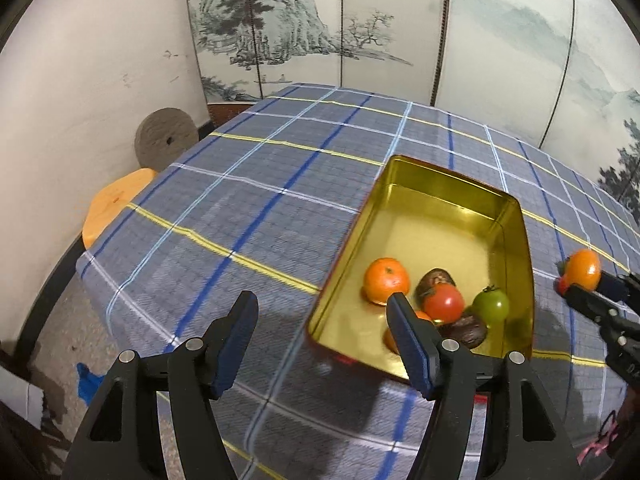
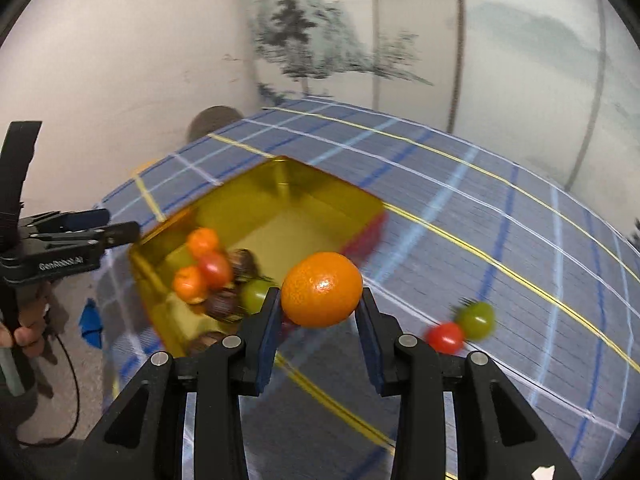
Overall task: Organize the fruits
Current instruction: 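Carry the orange cherry tomato into the tin and open the right gripper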
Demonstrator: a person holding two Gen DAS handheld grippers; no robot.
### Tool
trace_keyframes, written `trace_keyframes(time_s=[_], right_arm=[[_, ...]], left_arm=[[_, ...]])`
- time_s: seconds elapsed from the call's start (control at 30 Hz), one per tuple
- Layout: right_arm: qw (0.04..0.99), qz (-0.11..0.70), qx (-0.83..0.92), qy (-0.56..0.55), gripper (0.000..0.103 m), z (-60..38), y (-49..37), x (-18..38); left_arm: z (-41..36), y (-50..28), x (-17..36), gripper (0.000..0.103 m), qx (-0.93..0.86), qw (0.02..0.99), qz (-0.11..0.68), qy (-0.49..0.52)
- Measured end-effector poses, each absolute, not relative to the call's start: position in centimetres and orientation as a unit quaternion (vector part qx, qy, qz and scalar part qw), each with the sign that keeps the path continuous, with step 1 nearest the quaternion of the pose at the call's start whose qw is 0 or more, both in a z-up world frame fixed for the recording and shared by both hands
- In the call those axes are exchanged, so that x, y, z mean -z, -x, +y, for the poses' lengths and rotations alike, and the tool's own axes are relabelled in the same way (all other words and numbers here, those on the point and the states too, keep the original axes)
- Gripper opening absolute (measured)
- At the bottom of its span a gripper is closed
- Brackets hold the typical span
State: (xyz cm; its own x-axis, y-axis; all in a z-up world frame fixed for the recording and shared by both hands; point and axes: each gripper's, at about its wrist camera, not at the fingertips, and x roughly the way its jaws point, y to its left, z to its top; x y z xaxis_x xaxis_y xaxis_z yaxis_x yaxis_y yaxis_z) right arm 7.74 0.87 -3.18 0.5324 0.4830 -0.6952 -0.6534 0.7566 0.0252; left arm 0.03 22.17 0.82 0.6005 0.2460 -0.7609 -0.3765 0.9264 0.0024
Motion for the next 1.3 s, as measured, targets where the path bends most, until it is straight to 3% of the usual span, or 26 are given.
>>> trace_keyframes(time_s=[0.33,1.3], right_arm=[[0.837,0.37,-0.369,0.16,0.034,7.7,-7.0,5.5],[0.83,0.383,-0.361,0.186,0.037,9.7,-7.4,7.2]], left_arm=[[23.5,1.2,-0.5,0.067,-0.188,0.887,0.415,0.076],[24.0,1.6,0.0,0.068,-0.187,0.88,0.427,0.089]])
